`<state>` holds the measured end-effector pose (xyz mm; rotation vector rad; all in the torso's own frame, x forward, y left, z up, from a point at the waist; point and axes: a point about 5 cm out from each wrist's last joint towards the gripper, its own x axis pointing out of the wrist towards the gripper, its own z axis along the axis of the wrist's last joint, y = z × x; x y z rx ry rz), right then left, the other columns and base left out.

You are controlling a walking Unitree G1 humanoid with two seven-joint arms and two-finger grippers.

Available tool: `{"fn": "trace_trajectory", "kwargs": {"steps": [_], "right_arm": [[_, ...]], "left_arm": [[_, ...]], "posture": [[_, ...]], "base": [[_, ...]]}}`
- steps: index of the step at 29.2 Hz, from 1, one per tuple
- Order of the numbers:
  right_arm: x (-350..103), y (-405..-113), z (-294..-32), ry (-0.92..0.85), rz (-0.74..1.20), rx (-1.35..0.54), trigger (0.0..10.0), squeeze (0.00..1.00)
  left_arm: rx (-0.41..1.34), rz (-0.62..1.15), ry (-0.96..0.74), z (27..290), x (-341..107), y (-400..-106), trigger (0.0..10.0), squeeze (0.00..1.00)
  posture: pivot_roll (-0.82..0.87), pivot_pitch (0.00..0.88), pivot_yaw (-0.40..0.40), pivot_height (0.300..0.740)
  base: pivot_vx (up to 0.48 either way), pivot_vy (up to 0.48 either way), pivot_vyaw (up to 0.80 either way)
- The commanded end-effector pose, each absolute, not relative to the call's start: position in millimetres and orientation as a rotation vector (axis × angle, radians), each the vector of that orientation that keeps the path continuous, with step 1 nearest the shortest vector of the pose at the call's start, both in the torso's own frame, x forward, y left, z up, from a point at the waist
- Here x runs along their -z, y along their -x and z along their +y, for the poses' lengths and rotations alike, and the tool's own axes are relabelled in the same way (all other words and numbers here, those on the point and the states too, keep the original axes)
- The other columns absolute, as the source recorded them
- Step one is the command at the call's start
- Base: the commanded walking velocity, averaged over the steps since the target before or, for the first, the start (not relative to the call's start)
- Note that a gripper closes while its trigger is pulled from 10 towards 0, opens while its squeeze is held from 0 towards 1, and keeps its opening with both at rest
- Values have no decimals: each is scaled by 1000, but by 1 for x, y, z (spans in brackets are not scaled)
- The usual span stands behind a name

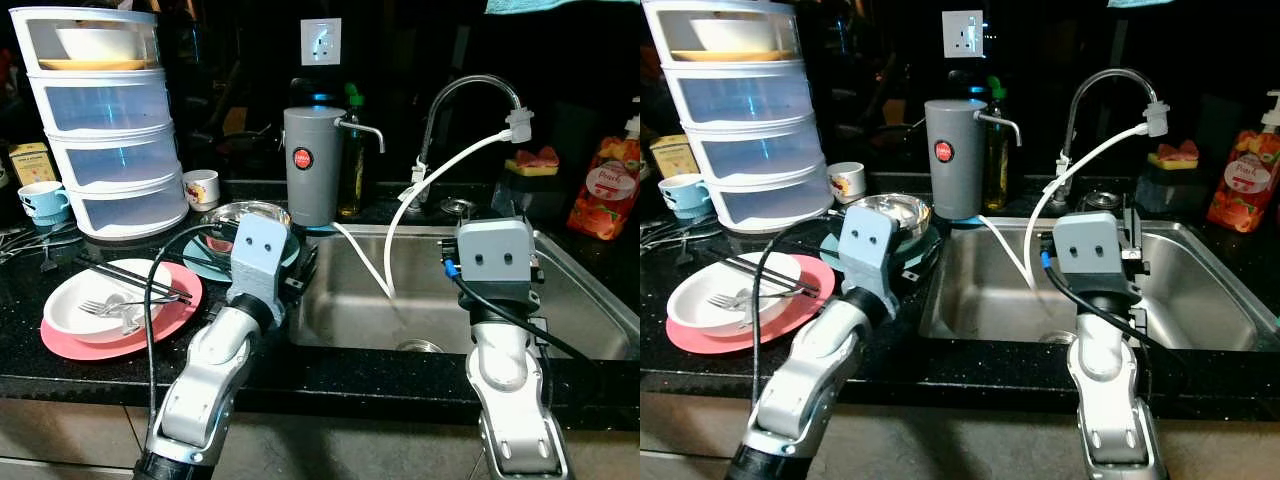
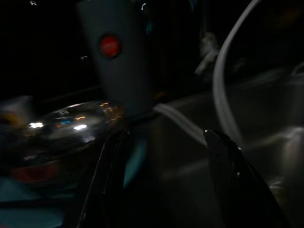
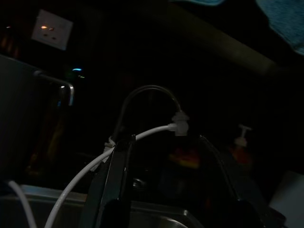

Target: Kitchen organization

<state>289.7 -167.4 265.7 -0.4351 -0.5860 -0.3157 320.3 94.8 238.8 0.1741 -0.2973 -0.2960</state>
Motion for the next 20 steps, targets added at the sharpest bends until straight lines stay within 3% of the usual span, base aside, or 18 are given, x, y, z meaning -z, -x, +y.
{"fn": "trace_trajectory", "kwargs": {"steps": [1,3,10,20], "right_arm": [[-266,-291,-166,429,-577,297,10000,0],[-268,-289,-167,436,-583,297,10000,0],[-278,-286,-169,431,-615,302,10000,0],[-288,-285,-166,412,-657,283,10000,0]], "left_arm": [[249,-280,-240,99,-239,-324,10000,0],[177,-279,-344,107,-240,-327,10000,0],[62,-390,-270,125,-257,-324,10000,0],[20,-556,-426,132,-273,-318,10000,0]], "posture": [[12,0,-29,740],[6,0,-25,740],[3,0,-26,740],[3,0,-28,740]], "base": [[0,0,0],[0,0,0],[0,0,0],[0,0,0]]}}
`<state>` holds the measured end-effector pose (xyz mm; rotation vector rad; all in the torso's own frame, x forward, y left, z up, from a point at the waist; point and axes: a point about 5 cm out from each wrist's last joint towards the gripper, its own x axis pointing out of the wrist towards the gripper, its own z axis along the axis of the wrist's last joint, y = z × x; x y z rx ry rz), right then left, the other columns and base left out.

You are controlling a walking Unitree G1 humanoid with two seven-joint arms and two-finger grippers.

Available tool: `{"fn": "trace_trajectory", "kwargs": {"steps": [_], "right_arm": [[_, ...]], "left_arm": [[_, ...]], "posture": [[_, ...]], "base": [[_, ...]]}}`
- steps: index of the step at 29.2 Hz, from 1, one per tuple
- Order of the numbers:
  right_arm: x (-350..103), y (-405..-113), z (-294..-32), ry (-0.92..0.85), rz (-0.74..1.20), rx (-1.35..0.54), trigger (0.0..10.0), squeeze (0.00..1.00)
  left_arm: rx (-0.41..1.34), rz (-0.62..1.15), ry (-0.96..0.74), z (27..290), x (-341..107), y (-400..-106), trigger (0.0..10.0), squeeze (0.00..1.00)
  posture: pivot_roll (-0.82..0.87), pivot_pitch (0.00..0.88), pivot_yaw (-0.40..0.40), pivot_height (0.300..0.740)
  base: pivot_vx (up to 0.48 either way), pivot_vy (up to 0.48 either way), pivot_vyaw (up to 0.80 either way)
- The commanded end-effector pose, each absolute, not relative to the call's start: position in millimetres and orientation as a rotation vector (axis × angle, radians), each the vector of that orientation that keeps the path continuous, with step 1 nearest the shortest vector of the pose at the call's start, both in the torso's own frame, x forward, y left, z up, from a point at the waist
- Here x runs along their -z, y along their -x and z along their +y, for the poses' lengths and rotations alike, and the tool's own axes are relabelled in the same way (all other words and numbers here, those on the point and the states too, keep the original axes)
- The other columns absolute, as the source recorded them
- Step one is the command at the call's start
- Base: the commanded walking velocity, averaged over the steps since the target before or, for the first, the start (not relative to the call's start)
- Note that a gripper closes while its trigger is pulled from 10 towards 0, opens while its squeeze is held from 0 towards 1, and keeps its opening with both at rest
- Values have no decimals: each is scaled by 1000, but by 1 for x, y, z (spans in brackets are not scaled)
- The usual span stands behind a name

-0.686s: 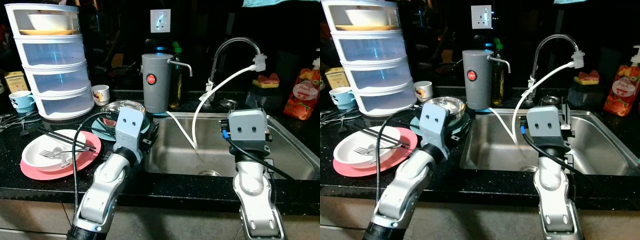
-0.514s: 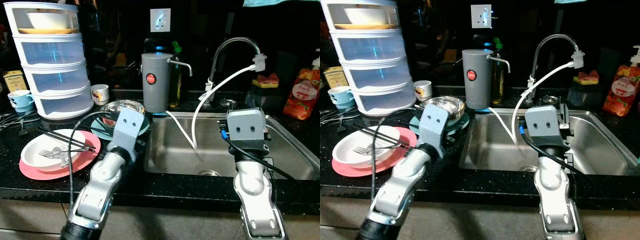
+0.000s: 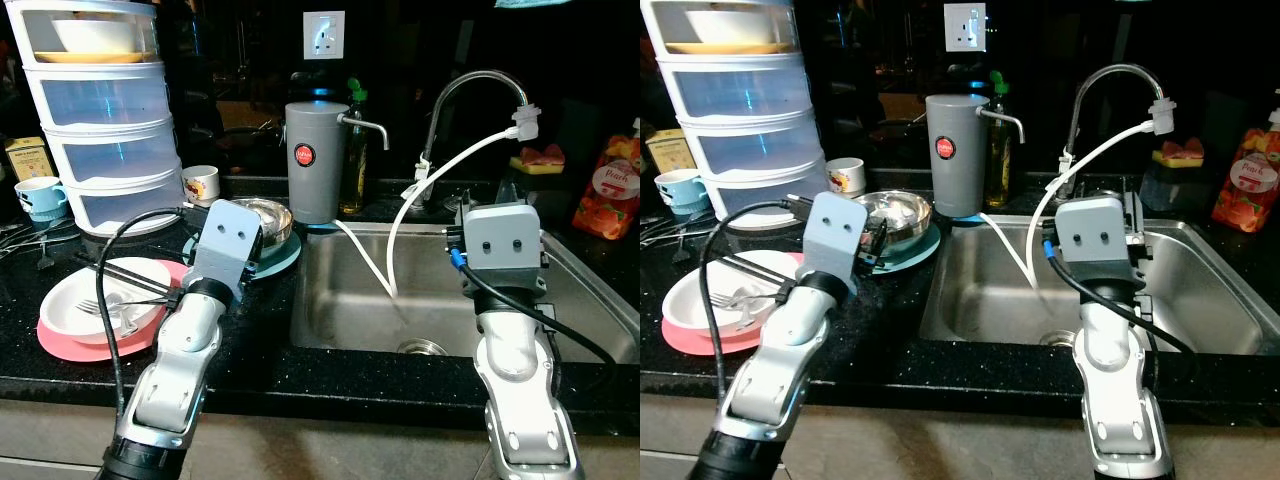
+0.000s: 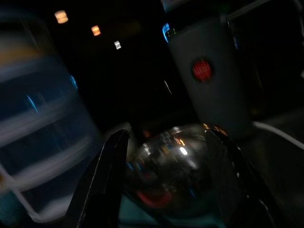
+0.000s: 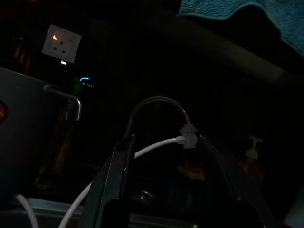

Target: Kitchen organization

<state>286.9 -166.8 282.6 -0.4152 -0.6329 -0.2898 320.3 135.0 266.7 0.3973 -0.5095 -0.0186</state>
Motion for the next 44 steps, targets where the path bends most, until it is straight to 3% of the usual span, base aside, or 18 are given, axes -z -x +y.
{"fn": "trace_trajectory", "kwargs": {"steps": [1,3,4,7,18,21,27,28,31,33,38,39,40,44], "right_arm": [[-288,-285,-165,411,-661,278,10000,0],[-288,-285,-163,412,-664,274,10000,0],[-289,-286,-162,414,-668,269,10000,0],[-292,-287,-161,414,-674,267,10000,0],[-294,-284,-164,402,-683,292,10000,0],[-293,-283,-165,395,-681,302,10000,0],[-293,-281,-166,394,-681,311,10000,0],[-291,-280,-167,395,-677,314,10000,0],[-291,-280,-167,395,-677,314,10000,0],[-290,-281,-166,394,-671,305,10000,0],[-291,-282,-165,392,-671,292,10000,0],[-291,-283,-164,391,-670,282,10000,0],[-291,-284,-162,390,-670,269,10000,0],[-291,-285,-158,388,-670,252,10000,0]], "left_arm": [[33,-594,-418,130,-276,-316,10000,51],[51,-608,-401,129,-277,-316,10000,75],[82,-566,-292,129,-278,-323,10000,0],[115,-493,-252,127,-281,-338,10000,0],[265,-338,-309,124,-285,-370,10000,0],[258,-305,-306,128,-286,-378,10000,0],[143,-322,-129,143,-296,-387,10000,0],[169,-301,-28,137,-279,-381,10000,1000],[169,-301,-28,137,-279,-381,10000,1000],[155,-242,106,126,-248,-376,10000,1000],[125,-239,144,123,-244,-381,10000,1000],[109,-255,163,122,-247,-385,10000,776],[84,-272,191,121,-252,-390,10000,0],[51,-273,209,121,-258,-398,10000,0]], "posture": [[13,0,-29,740],[12,0,-27,740],[12,0,-27,740],[10,0,-24,740],[-13,0,11,740],[-14,0,15,740],[-20,0,29,740],[-23,0,30,740],[-23,0,30,740],[-19,0,16,740],[-11,0,-3,740],[-9,0,-6,740],[-9,0,-10,740],[-13,0,-11,740]], "base": [[0,0,0],[0,0,0],[0,0,0],[0,0,0],[0,0,0],[0,0,0],[0,0,0],[0,0,0],[0,0,0],[0,0,0],[0,0,0],[0,0,0],[0,0,0],[0,0,0]]}}
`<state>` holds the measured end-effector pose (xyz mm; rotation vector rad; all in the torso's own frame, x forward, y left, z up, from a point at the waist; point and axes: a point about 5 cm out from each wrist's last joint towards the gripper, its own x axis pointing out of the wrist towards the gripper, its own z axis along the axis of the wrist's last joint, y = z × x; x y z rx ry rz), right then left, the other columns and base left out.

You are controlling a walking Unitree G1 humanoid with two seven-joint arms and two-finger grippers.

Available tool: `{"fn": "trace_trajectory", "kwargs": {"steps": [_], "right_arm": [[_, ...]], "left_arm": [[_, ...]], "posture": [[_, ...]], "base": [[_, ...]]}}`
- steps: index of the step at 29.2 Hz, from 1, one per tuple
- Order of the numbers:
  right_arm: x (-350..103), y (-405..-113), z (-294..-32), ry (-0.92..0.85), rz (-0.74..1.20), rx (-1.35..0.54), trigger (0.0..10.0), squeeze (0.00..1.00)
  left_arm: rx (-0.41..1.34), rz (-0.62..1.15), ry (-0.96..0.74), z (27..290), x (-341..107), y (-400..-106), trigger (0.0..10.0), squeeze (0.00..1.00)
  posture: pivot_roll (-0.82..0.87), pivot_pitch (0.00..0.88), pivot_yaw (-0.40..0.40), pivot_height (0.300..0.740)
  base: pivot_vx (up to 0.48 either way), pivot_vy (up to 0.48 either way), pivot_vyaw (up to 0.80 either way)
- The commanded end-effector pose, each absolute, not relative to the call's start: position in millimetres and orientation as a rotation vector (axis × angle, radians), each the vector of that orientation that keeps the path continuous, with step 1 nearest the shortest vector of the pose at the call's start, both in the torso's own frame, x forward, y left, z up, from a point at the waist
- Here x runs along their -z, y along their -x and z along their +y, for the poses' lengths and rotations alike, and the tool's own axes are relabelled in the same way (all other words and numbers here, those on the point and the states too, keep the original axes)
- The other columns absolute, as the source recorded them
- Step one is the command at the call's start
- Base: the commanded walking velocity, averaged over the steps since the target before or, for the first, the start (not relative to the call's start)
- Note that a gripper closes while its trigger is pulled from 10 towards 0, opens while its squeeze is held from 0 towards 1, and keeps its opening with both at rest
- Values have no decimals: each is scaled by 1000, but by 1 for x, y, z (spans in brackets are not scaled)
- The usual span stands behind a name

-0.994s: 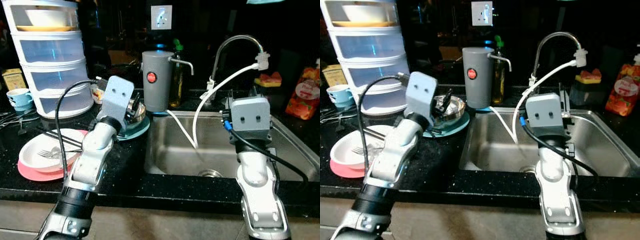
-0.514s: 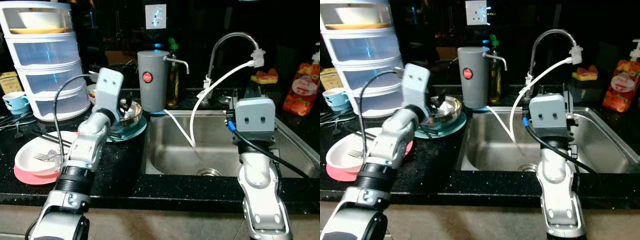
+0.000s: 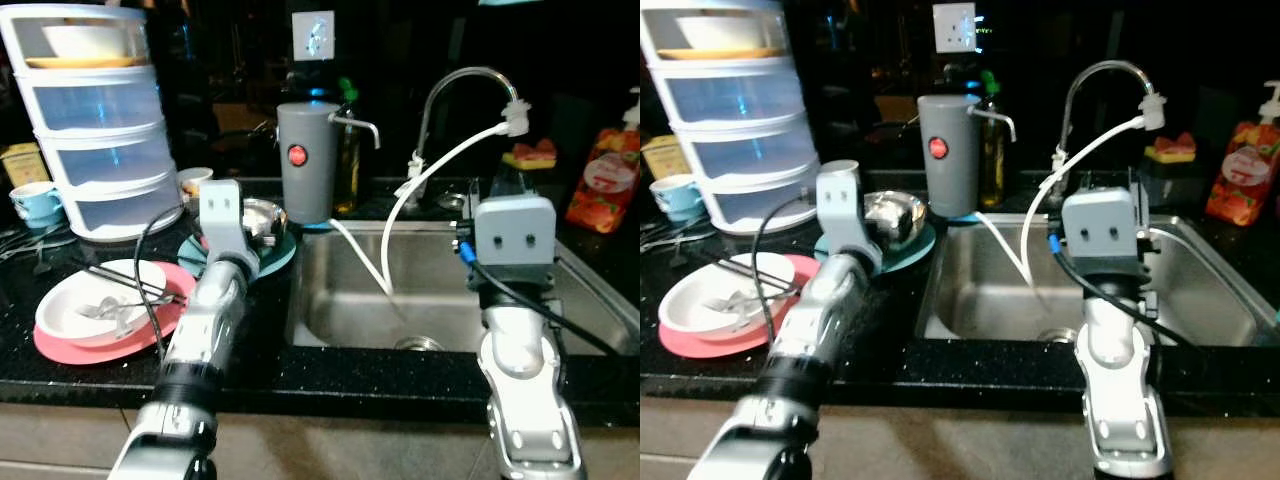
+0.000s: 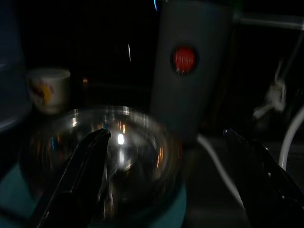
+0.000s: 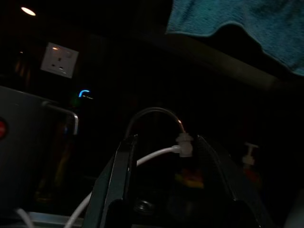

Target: Kitchen organization

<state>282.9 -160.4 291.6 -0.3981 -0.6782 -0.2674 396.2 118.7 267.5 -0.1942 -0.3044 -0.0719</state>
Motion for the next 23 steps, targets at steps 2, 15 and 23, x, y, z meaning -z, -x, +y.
{"fn": "trace_trajectory", "kwargs": {"steps": [2,15,23], "right_arm": [[-292,-284,-156,385,-673,245,10000,0],[-293,-278,-158,380,-682,267,10000,0],[-293,-278,-158,378,-684,265,10000,0]], "left_arm": [[30,-240,238,124,-258,-404,10000,0],[-71,-346,159,140,-277,-411,10000,0],[-117,-360,189,160,-273,-406,10000,0]], "posture": [[-23,4,-2,740],[-45,9,25,740],[-42,0,26,740]], "base": [[0,0,0],[0,0,0],[0,0,0]]}}
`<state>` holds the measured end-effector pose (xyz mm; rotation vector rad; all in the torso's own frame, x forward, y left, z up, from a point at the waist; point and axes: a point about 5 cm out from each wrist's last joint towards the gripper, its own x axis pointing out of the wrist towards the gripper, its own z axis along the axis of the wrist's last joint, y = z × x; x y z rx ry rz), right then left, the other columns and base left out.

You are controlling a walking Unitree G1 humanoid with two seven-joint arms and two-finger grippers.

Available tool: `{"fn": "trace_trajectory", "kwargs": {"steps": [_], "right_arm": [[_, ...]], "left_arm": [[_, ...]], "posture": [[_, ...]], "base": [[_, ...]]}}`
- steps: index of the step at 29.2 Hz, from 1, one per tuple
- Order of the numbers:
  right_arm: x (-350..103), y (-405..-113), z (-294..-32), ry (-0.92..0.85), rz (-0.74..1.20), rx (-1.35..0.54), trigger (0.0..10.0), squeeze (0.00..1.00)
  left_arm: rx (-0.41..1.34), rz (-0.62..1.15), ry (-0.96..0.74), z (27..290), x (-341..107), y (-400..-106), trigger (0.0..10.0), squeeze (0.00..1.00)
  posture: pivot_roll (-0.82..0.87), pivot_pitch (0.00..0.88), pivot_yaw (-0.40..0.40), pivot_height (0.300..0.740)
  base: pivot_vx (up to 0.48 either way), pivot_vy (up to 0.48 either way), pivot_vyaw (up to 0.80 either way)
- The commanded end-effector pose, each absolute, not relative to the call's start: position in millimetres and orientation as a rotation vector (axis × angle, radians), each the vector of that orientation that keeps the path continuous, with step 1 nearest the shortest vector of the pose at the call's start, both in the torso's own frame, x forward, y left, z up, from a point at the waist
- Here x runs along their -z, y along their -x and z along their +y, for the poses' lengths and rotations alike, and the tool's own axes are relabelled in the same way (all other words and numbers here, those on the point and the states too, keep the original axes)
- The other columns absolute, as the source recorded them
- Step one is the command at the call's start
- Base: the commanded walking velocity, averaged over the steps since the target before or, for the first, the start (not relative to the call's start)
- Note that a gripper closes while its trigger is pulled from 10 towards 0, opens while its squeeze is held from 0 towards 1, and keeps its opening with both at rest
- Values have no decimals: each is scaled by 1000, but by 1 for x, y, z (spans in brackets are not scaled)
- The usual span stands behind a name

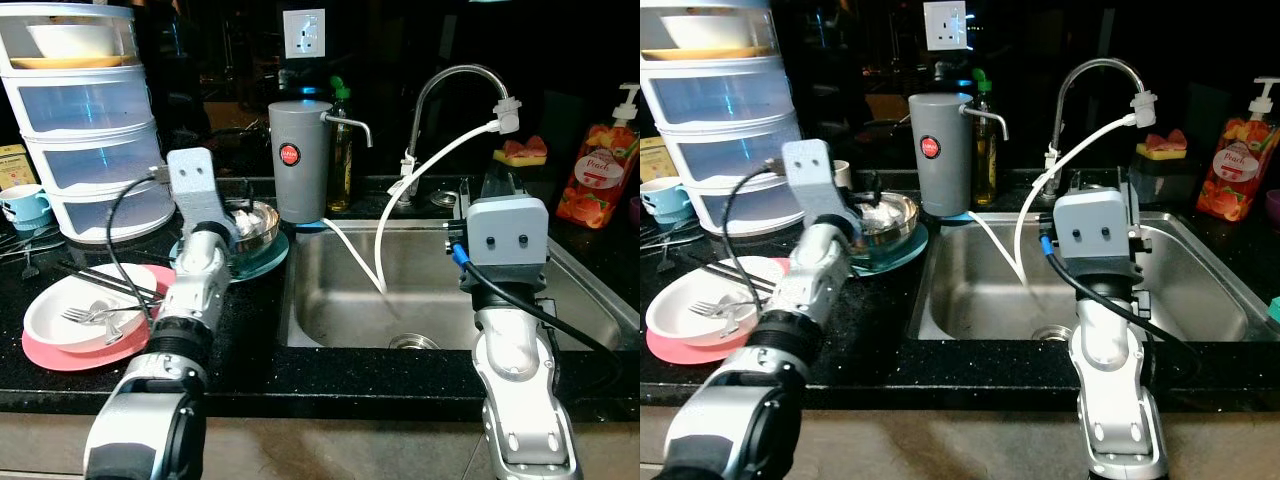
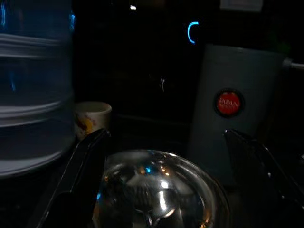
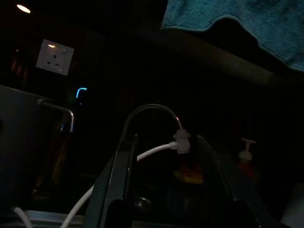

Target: Kitchen organization

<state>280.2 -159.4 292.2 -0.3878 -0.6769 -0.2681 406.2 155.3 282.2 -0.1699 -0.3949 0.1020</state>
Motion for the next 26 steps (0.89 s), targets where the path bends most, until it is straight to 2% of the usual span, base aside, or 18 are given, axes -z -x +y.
{"fn": "trace_trajectory", "kwargs": {"steps": [1,4,7,9,10,13,17,20,21,23,24,26], "right_arm": [[-293,-278,-158,378,-684,265,10000,0],[-293,-280,-156,375,-684,254,10000,0],[-293,-285,-144,384,-680,165,10000,0],[-292,-287,-136,392,-672,105,10000,0],[-287,-290,-122,356,-635,-8,10000,0],[-286,-289,-107,278,-612,-102,10000,0],[-288,-288,-103,250,-619,-112,10000,0],[-291,-287,-102,199,-621,-109,10000,0],[-292,-287,-103,163,-615,-99,10000,0],[-292,-287,-103,155,-613,-98,10000,0],[-292,-287,-104,146,-611,-95,10000,0],[-291,-287,-107,130,-602,-92,10000,0]], "left_arm": [[-117,-360,189,160,-273,-406,10000,0],[-120,-323,223,158,-263,-406,10000,0],[-69,-148,253,152,-239,-412,10000,0],[-65,-134,246,152,-236,-413,10000,0],[-58,-125,219,154,-236,-414,10000,0],[-39,-118,201,156,-237,-416,10000,0],[-15,-117,187,156,-237,-416,10000,0],[-6,-111,100,158,-236,-417,10000,0],[-2,-104,39,160,-235,-417,9137,0],[-1,-102,28,161,-234,-417,9137,0],[-14,-90,8,163,-233,-417,5451,0],[-38,-71,-27,166,-230,-418,3922,0]], "posture": [[-42,0,26,740],[-34,0,18,740],[-32,0,12,740],[-32,0,12,740],[-32,0,12,740],[-32,0,12,740],[-44,0,16,740],[-48,0,18,740],[-51,0,22,740],[-51,0,22,740],[-53,0,27,740],[-56,0,32,740]], "base": [[0,0,0],[0,0,0],[0,0,0],[0,0,0],[0,0,0],[0,0,0],[0,0,0],[0,0,0],[0,0,0],[0,0,0],[0,0,0],[0,0,0]]}}
